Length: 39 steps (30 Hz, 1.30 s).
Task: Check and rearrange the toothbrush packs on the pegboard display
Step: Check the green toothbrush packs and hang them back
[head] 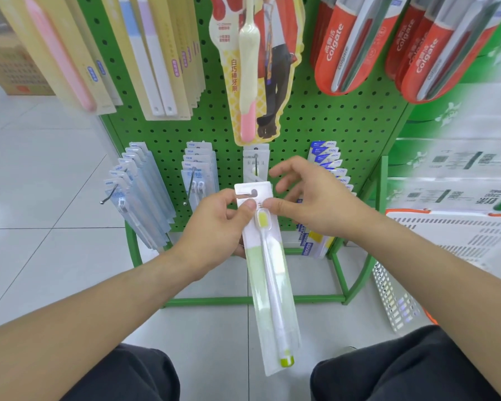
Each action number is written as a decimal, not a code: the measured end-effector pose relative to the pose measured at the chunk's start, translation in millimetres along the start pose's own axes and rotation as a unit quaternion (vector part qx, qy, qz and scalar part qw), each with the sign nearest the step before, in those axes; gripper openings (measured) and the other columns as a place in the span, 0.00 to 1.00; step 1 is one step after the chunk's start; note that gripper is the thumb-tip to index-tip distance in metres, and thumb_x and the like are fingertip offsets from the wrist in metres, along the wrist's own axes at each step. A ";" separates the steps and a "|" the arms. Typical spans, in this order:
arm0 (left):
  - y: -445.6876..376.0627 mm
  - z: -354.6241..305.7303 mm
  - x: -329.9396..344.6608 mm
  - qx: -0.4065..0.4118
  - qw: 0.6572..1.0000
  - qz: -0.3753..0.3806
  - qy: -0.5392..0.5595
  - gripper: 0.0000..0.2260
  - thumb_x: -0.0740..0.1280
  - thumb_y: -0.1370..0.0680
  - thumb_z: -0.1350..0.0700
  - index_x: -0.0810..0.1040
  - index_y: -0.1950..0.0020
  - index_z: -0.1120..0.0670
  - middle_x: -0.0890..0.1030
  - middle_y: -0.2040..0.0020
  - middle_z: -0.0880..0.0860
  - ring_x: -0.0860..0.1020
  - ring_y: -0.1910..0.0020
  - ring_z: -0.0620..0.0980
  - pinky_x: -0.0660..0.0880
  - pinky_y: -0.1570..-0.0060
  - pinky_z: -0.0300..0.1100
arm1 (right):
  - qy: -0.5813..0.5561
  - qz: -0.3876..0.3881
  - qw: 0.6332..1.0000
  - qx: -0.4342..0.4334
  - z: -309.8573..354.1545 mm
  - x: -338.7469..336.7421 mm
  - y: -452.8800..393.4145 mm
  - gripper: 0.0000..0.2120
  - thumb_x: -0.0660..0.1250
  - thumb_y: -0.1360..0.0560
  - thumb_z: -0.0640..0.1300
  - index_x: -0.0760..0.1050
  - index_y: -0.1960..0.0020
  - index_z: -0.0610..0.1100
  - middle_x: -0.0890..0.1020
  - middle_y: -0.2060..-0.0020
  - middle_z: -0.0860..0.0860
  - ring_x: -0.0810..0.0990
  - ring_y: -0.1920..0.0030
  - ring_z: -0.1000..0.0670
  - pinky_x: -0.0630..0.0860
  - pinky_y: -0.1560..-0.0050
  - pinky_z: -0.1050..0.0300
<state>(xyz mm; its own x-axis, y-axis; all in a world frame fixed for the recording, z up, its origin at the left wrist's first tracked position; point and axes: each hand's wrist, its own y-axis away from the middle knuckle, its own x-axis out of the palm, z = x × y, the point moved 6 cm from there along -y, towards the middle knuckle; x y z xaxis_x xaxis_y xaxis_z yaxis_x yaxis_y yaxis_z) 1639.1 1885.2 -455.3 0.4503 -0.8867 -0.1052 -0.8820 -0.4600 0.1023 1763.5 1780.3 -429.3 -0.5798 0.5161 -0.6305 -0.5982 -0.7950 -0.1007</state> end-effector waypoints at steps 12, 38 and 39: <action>-0.3 0.3 -4.8 -0.057 0.997 -0.033 0.046 0.12 0.61 0.15 0.56 0.79 0.49 0.64 0.84 0.64 0.59 0.84 0.69 0.55 0.79 0.72 0.42 | 0.117 0.009 0.989 -0.091 28.8 28.0 13.3 0.10 0.69 0.26 0.45 0.68 0.51 0.47 0.78 0.75 0.53 0.76 0.68 0.55 0.68 0.68 0.66; -4.4 -4.7 -58.2 0.007 0.964 -0.237 0.121 0.14 0.58 0.14 0.56 0.80 0.55 0.55 0.86 0.64 0.49 0.85 0.65 0.48 0.81 0.69 0.41 | -0.119 0.334 0.928 0.113 -10.9 40.5 29.5 0.19 0.77 0.30 0.45 0.81 0.41 0.41 0.86 0.48 0.41 0.84 0.45 0.37 0.81 0.45 0.42; -4.8 -4.3 -59.2 0.007 0.962 -0.240 0.125 0.14 0.58 0.14 0.57 0.80 0.55 0.54 0.85 0.63 0.50 0.84 0.65 0.48 0.80 0.69 0.40 | -0.122 0.356 0.920 0.113 -10.6 38.9 31.6 0.19 0.77 0.29 0.39 0.80 0.40 0.39 0.86 0.47 0.40 0.85 0.45 0.37 0.82 0.46 0.43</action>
<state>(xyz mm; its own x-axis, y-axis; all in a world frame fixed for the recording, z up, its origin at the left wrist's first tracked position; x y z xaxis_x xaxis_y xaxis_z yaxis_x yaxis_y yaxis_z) 1617.3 1939.7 -445.3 0.8248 -0.5555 0.1054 -0.5642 -0.8210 0.0878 1728.0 1771.9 -465.2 -0.9592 -0.0305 -0.2811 -0.1040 -0.8864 0.4510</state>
